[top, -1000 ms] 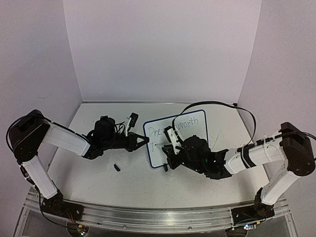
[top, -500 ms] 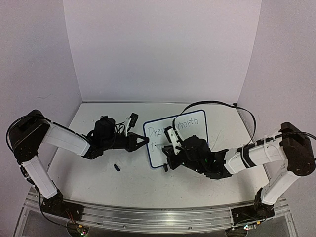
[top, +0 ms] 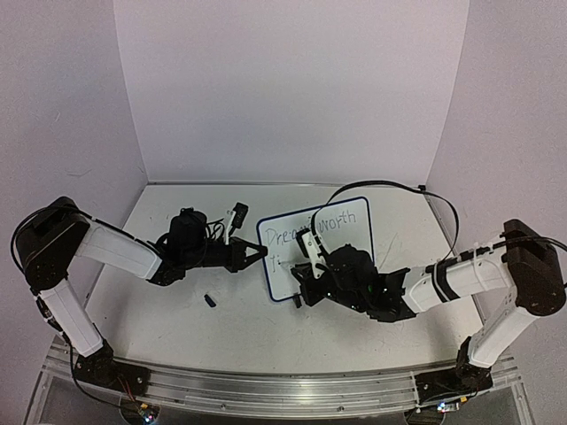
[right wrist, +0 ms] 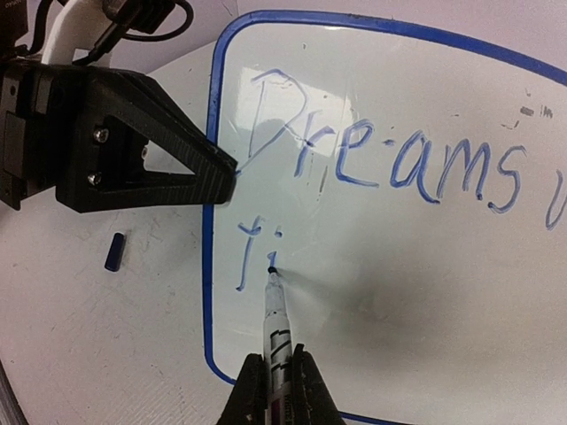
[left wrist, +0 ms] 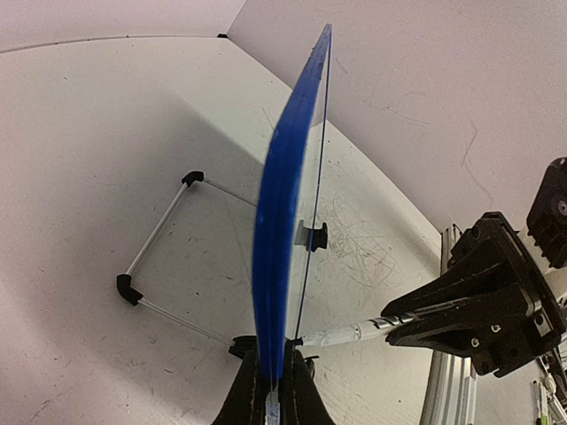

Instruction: Write a sentence on the whiteboard

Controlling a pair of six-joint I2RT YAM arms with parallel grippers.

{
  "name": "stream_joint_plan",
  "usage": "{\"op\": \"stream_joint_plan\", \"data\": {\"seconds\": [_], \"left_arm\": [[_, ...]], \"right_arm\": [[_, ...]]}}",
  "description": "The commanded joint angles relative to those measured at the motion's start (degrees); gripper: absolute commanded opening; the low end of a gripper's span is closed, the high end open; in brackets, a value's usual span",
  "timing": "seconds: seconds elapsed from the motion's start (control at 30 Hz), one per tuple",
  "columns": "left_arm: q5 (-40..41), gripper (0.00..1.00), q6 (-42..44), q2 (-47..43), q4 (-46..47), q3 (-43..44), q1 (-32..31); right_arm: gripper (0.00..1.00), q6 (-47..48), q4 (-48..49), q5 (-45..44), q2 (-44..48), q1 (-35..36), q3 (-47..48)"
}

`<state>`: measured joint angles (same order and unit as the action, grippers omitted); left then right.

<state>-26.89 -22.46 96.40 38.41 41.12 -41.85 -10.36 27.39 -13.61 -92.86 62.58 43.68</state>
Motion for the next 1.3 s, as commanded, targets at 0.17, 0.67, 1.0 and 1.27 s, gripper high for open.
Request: {"op": "stream_joint_plan", "data": {"seconds": [0.17,0.67,1.0,1.27], "left_arm": [[1.15,0.00,1.49,-1.97,-0.86,-0.20,-0.08],[2.62,0.00,1.45,-2.26,-1.03,-0.87,-0.08],[2.89,0.00,1.05,-2.14,-1.46,-0.99,-0.08],[3.00,0.00,1.10,-2.76,-1.57,-0.98,-0.08]], "right_arm": [[0.00,0.30,-0.95,0.66,4.38,-0.05,1.53],[0.00,6.34,3.50,2.08,8.21,-0.48,-2.00],[0.00,5.11,3.59,2.17,8.40,-0.49,-4.29],[0.00,4.63,2.64,1.83,7.33,-0.49,-3.26]]}}
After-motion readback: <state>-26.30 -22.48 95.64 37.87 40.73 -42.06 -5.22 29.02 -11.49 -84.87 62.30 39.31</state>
